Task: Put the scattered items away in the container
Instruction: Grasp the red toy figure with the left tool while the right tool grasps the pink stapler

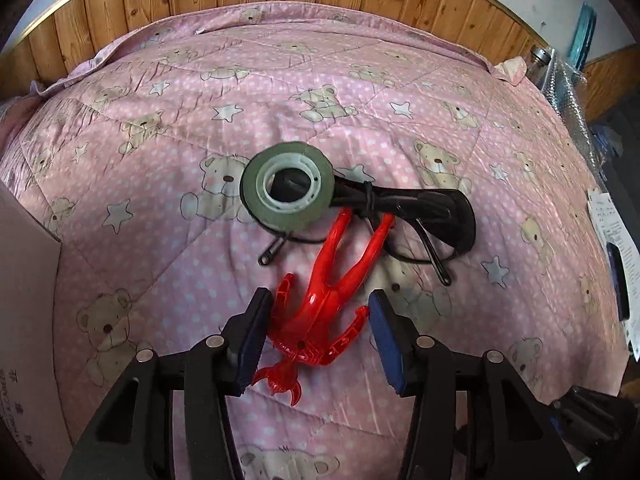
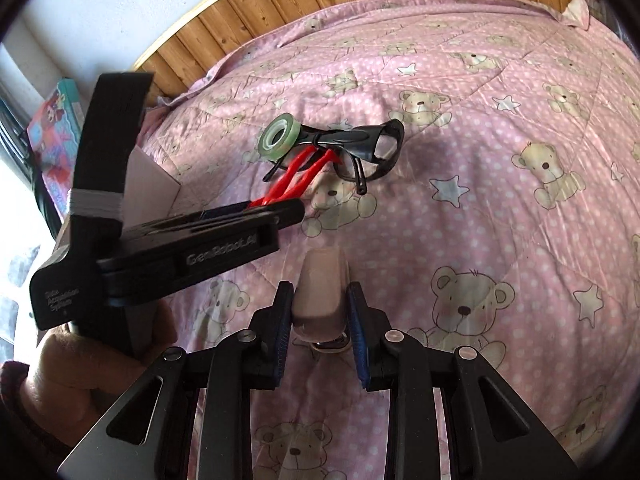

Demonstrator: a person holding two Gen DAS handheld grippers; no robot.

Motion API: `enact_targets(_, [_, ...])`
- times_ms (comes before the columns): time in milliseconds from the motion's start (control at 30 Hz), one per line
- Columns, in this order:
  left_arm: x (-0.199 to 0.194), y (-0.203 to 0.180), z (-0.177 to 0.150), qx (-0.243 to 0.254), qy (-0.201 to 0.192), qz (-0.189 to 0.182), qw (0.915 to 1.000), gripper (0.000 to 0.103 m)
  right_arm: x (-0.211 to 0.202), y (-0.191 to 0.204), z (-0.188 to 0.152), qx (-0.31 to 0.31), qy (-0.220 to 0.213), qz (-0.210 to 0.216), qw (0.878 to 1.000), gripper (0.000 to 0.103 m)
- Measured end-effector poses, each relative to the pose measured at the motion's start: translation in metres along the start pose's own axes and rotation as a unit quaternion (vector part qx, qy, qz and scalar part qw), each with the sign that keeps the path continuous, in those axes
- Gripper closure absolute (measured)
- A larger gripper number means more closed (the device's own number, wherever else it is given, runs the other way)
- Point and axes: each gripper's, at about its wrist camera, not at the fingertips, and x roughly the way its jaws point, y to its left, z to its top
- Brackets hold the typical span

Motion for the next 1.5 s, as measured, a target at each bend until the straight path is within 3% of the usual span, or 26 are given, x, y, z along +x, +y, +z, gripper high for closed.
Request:
enact_targets(100, [-0.02,0.013,-0.019,-0.046,0.031,-0.053,0.997,0.053,-0.006,0.002,-0.008,-0.002,0.01,0.017,1.0,0.075])
enact_targets(167, [-0.037,0.029,-0.038,-0.102,0.049,-0.095,0.989,0.053,-0.009,0.004,-0.015,-0.008,0.015,0.022,1.0,0.075])
enact_targets(233, [-0.049,0.052,-0.06,-0.179,0.058,-0.15,0.9706,0.052,-0.008,0.006,-0.022,-0.013,0.019,0.017,1.0,0.075])
enact_targets(333, [-0.048,0.088,-0.089,-0.296,0.076,-0.209,0.9292,0.052,-0.008,0.006,-0.024,-0.014,0.019,0.02,1.0,0.073])
enact_targets(400, [-0.053,0.102,-0.1,-0.334,0.056,-0.212,0.9168,0.051,-0.009,0.006,-0.025,-0.014,0.014,0.011,1.0,0.073])
enact_targets(433, [-0.056,0.104,-0.102,-0.337,0.051,-0.208,0.9168,0.05,-0.01,0.006,-0.026,-0.015,0.012,0.009,1.0,0.073])
enact_targets(467, [-0.059,0.1,-0.101,-0.326,0.051,-0.191,0.9244,0.05,-0.011,0.005,-0.027,-0.014,0.011,0.007,1.0,0.073])
enact_targets(533, [-0.069,0.088,-0.097,-0.283,0.037,-0.141,0.9479,0.043,-0.012,0.004,-0.029,-0.012,0.008,0.006,1.0,0.073])
enact_targets(600, [-0.079,0.078,-0.096,-0.244,0.012,-0.097,0.9649,0.039,-0.012,0.003,-0.03,-0.013,0.007,0.004,1.0,0.071])
enact_targets(667, [-0.09,0.069,-0.095,-0.206,-0.012,-0.069,0.9761,0.031,-0.012,0.004,-0.03,-0.015,0.007,0.004,1.0,0.07])
enact_targets(800, [-0.093,0.047,-0.096,-0.125,-0.026,-0.039,0.991,0.029,-0.007,0.007,-0.033,-0.023,0.005,-0.002,1.0,0.07])
enact_targets(967, [-0.078,0.02,-0.104,-0.031,-0.03,-0.011,0.999,0.032,-0.001,0.005,-0.035,-0.027,0.013,-0.009,1.0,0.076])
enact_targets(1000, [-0.074,0.018,-0.106,-0.016,-0.03,-0.003,0.9994,0.044,-0.002,0.004,-0.034,-0.026,0.014,-0.006,1.0,0.079])
enact_targets(1033, [-0.072,0.015,-0.109,-0.002,-0.027,0.011,0.9996,0.054,-0.004,0.003,-0.034,-0.025,0.015,-0.003,1.0,0.088])
enact_targets(1067, [-0.072,0.015,-0.111,0.007,-0.026,0.027,0.9993,0.054,-0.007,0.004,-0.033,-0.026,0.013,-0.002,1.0,0.088])
enact_targets(1100, [-0.076,0.018,-0.112,0.003,-0.03,0.023,0.9993,0.059,-0.01,0.005,-0.032,-0.029,0.01,-0.001,1.0,0.088])
enact_targets(1167, [-0.09,0.023,-0.112,-0.006,-0.051,0.021,0.9985,0.06,-0.013,0.006,-0.032,-0.035,0.009,0.0,0.999,0.088])
enact_targets(1267, [-0.1,0.017,-0.113,0.02,-0.073,0.039,0.9964,0.06,-0.009,0.007,-0.032,-0.037,0.004,-0.005,0.999,0.084])
enact_targets(1400, [-0.088,0.02,-0.114,0.005,-0.059,0.038,0.9976,0.06,-0.001,0.004,-0.031,-0.024,0.007,-0.007,1.0,0.064])
enact_targets(1500, [-0.081,0.02,-0.12,-0.001,-0.041,0.029,0.9987,0.059,0.003,0.005,-0.029,-0.022,0.004,-0.001,1.0,0.062])
